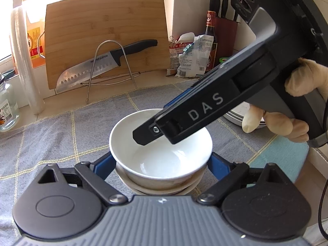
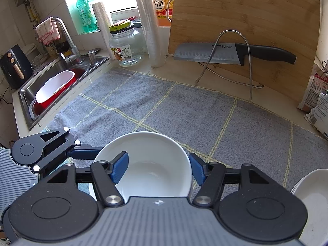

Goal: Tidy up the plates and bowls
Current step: 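Lower the held bowl into the nested bowls and open the right gripper, then grip the three-bowl stack from opposite sides with both grippers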

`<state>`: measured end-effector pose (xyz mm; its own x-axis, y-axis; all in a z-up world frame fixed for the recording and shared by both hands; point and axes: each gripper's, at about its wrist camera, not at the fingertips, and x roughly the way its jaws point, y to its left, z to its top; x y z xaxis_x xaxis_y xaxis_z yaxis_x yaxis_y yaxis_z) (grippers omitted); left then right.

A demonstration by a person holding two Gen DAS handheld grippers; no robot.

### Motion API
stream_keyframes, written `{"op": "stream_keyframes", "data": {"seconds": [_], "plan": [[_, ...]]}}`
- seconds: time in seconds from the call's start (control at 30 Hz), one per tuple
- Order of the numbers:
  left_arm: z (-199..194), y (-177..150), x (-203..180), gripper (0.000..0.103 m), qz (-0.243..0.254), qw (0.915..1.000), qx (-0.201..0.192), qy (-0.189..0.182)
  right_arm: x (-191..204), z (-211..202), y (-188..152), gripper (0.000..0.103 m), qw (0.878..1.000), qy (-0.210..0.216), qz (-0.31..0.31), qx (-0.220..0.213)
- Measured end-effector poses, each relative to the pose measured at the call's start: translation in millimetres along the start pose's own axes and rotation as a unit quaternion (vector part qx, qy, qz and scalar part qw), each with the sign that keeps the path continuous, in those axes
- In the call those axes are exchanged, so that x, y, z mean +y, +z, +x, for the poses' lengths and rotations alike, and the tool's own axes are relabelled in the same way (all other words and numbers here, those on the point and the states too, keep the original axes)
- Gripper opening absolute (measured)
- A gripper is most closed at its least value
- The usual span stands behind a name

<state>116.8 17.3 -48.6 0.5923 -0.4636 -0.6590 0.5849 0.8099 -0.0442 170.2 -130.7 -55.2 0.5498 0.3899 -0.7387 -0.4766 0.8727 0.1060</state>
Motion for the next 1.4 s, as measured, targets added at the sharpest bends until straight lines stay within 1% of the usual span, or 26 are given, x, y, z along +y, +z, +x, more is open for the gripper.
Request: {"op": "stream_keyframes", "data": {"seconds": [0.03,0.07,0.1,0.2,0.27,0.4,0.57,0.63,0.7,0.83,0.93,1.07,1.27,1.33,1.4], "plan": [[-1,0,1,0.097,-0.001,1.0,-0.001,-0.004,0,0,0,0.081,1.0,-0.001,0.0,-0.003],[-2,0,1,0.098,-0.004,1.0,-0.003,-0.008,1,-1,0,0.088,1.0,-0.001,0.0,-0.007],[-3,0,3,0.099,-0.005,0.9999,-0.006,-0.009,1,-2,0,0.092,1.0,0.001,0.002,-0.011],[-7,-1,5,0.099,-0.003,1.0,-0.008,-0.004,1,-5,1,0.096,1.0,0.001,0.0,-0.017],[-9,-3,6,0.099,-0.004,1.0,-0.005,-0.007,1,-6,1,0.099,1.0,-0.003,-0.002,-0.02],[-16,-10,10,0.099,0.0,1.0,-0.001,-0.007,1,-8,-4,0.1,1.0,-0.006,-0.006,-0.021],[-19,-22,17,0.099,-0.011,0.9999,0.007,-0.006,8,-4,-15,0.101,1.0,-0.006,-0.012,-0.006],[-17,-27,19,0.099,-0.013,0.9998,0.017,-0.003,14,-2,-19,0.101,1.0,-0.004,-0.018,-0.001],[-17,-31,22,0.099,-0.013,0.9997,0.021,-0.001,20,-2,-21,0.101,0.999,-0.019,-0.027,-0.005],[-18,-36,27,0.099,-0.017,0.9996,0.023,-0.001,26,-3,-22,0.101,0.999,-0.034,-0.038,-0.008],[-18,-40,32,0.099,-0.015,0.9996,0.023,-0.001,26,-2,-23,0.101,0.999,-0.041,-0.032,-0.009],[-12,-45,39,0.099,-0.009,0.9995,0.028,-0.009,25,-7,-28,0.101,0.999,-0.048,-0.018,-0.018],[4,-48,53,0.099,0.004,0.9985,0.038,-0.039,20,-38,-41,0.103,0.997,-0.054,0.014,-0.051],[12,-50,53,0.099,0.018,0.9975,0.044,-0.053,20,-48,-49,0.103,0.997,-0.053,0.017,-0.052],[22,-52,51,0.099,0.031,0.996,0.055,-0.063,20,-52,-58,0.103,0.997,-0.06,0.014,-0.044]]}}
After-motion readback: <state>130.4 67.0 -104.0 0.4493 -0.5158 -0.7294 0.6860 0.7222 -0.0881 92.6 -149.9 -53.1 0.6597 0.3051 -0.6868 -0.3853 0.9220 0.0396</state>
